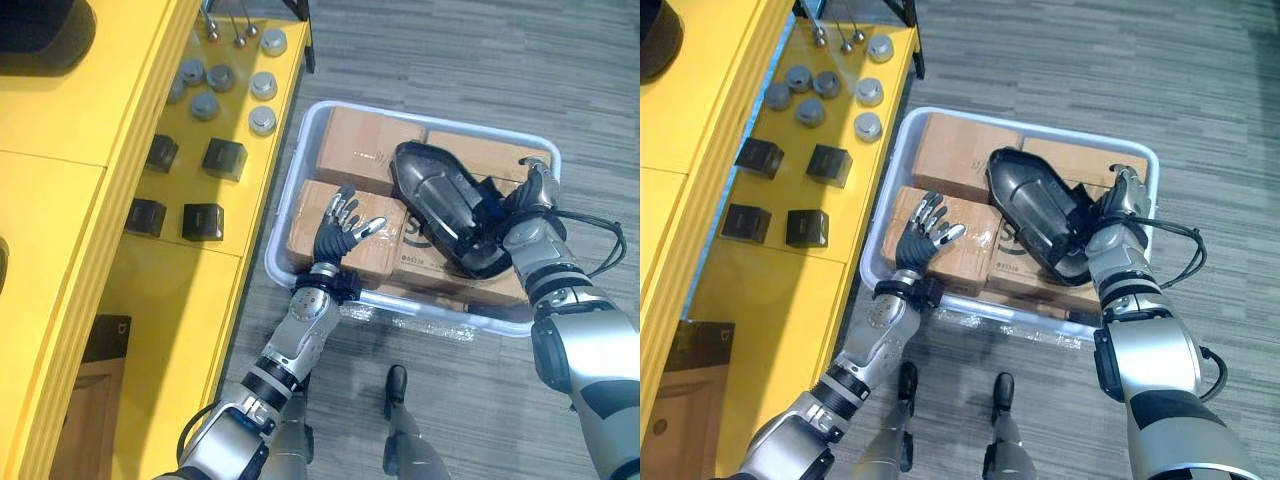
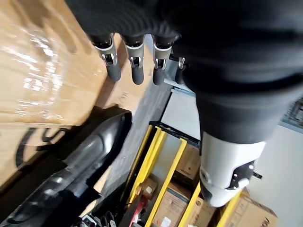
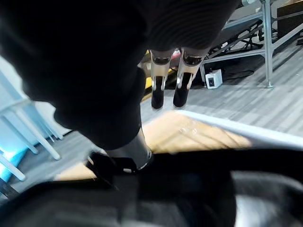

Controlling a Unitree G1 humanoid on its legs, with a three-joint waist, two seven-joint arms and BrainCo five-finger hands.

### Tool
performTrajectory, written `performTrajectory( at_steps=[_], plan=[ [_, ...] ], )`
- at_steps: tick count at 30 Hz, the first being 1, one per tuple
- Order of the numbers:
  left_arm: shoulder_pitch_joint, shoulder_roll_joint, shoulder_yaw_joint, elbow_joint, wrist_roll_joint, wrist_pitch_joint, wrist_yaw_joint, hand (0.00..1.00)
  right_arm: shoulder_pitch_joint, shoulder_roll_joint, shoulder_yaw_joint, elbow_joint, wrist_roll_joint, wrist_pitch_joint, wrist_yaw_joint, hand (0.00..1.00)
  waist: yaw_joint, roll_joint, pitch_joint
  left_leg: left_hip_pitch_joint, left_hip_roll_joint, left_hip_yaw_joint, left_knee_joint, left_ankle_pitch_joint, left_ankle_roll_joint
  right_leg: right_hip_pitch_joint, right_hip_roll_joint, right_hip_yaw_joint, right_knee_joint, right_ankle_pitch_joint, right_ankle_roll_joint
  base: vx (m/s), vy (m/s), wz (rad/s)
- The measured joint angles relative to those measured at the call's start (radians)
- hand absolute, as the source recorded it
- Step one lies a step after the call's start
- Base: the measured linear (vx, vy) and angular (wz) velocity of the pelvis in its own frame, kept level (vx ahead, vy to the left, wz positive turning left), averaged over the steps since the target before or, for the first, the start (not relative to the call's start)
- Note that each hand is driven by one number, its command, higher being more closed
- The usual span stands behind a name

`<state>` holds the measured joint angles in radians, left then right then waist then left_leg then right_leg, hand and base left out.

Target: Walk over and take plastic housings, then place them on the shelf

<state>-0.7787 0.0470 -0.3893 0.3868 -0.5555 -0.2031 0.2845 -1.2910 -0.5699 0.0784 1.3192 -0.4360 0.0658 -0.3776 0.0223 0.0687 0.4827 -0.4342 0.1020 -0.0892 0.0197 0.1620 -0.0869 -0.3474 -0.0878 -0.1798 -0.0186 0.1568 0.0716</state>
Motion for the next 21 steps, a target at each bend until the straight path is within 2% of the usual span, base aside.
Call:
performTrajectory(
  at_steps=[2,6,7,11,15,21],
  plan=[
    [0.016,-0.001,0.000,0.000,0.000,0.000,0.000,0.00,0.007,-0.018,0.002,0.007,-0.001,0.000,-0.005,0.00,0.017,0.005,0.000,-0.002,-0.003,-0.002,-0.019,0.013,0.000,-0.011,-0.003,-0.002,0.001,0.000,0.000,0.04,0.022,0.08],
    [0.051,-0.002,-0.001,-0.021,0.002,0.000,0.003,0.00,0.032,-0.034,0.026,0.011,-0.002,-0.001,-0.016,0.00,0.021,0.019,0.001,-0.011,-0.012,-0.022,-0.043,0.027,0.003,-0.021,-0.011,-0.020,0.002,-0.002,0.001,0.04,0.023,0.14],
    [0.059,-0.003,-0.002,-0.029,0.008,0.000,0.003,0.00,0.034,-0.040,0.050,0.028,-0.002,-0.003,-0.016,1.00,0.025,0.022,0.001,-0.017,-0.014,-0.023,-0.051,0.033,0.005,-0.029,-0.013,-0.023,0.002,-0.002,0.002,0.05,0.027,0.07],
    [0.091,-0.012,-0.023,-0.063,0.011,0.000,0.003,0.00,0.038,-0.096,0.104,0.035,-0.001,-0.020,-0.026,1.00,0.048,0.034,0.002,-0.036,-0.024,-0.027,-0.055,0.038,0.009,-0.052,-0.023,-0.025,0.010,-0.003,0.003,0.05,0.033,0.04],
    [0.125,-0.041,-0.032,-0.094,0.011,0.000,-0.005,0.00,0.042,-0.152,0.129,0.034,-0.002,-0.029,-0.035,1.00,0.051,0.058,0.001,-0.034,-0.030,-0.049,-0.087,0.055,0.012,-0.064,-0.032,-0.037,0.036,-0.021,0.014,0.05,0.029,0.12],
    [0.128,-0.050,-0.030,-0.094,0.009,0.002,-0.008,0.00,0.084,-0.155,0.114,0.025,0.002,-0.029,-0.037,1.00,0.056,0.061,0.000,-0.013,-0.036,-0.051,-0.089,0.060,0.014,-0.061,-0.043,-0.047,0.078,-0.043,0.013,0.08,0.017,0.06]
  ],
)
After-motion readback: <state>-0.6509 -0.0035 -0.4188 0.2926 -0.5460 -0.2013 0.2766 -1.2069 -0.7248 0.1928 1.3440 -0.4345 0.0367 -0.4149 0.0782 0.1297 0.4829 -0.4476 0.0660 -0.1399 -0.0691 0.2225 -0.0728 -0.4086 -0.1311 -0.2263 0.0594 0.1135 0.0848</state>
